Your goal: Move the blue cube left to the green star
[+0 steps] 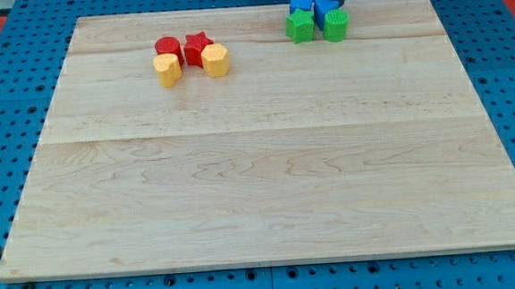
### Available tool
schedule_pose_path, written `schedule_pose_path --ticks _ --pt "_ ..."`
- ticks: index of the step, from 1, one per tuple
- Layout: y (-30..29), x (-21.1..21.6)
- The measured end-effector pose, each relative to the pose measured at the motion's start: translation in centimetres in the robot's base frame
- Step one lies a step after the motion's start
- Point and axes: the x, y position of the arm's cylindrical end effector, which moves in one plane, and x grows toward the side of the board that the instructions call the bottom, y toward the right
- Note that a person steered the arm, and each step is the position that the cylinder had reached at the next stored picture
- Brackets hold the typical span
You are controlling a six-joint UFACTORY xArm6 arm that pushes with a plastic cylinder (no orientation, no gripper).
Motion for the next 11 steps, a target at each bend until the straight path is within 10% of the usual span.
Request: schedule_pose_path --ticks 6,11 --pt "-16.5 -0.1" --pt "-11.6 1.9"
